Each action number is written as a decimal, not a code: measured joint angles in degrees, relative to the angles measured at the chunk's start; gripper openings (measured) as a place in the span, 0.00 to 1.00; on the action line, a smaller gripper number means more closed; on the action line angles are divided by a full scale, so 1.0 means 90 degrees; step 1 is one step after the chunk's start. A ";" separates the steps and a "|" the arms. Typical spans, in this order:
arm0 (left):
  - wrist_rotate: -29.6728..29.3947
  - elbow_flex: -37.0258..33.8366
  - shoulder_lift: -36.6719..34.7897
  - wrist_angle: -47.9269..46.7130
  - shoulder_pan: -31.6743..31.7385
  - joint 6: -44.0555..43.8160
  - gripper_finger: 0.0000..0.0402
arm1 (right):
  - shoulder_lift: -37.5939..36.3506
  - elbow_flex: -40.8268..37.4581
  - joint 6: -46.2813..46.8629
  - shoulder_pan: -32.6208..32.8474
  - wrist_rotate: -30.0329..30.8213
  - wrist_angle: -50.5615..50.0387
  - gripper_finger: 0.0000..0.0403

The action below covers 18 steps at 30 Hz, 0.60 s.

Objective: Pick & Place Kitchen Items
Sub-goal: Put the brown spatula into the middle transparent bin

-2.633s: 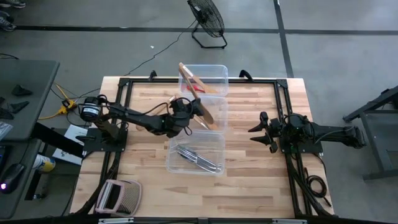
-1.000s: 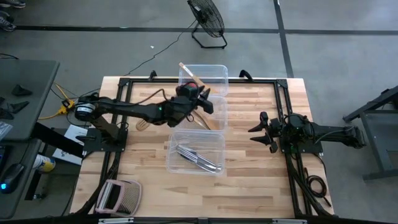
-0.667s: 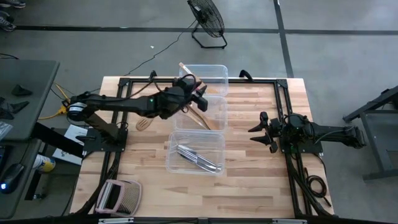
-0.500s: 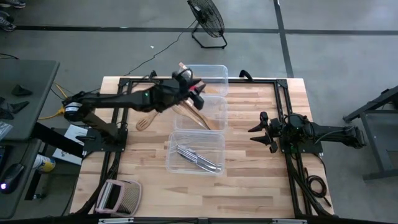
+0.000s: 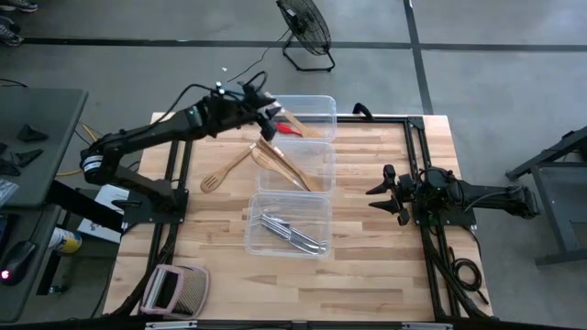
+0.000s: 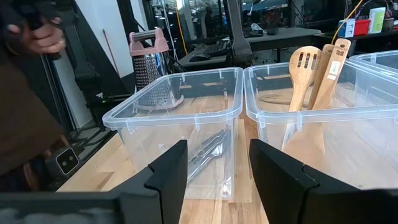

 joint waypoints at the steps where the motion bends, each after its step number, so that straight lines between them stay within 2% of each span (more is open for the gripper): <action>1: 0.0045 0.0000 -0.0029 -0.0153 0.0115 0.0052 0.34 | -0.0001 0.0000 0.0002 0.0001 0.0000 0.0000 0.41; 11: 0.0703 -0.0005 -0.0063 -0.1807 0.1084 0.0095 0.34 | 0.0000 0.0000 0.0002 0.0000 0.0000 -0.0002 0.41; 18: 0.0815 -0.0005 -0.0062 -0.3111 0.1611 -0.0655 0.34 | 0.0001 0.0001 0.0002 0.0000 0.0000 -0.0005 0.41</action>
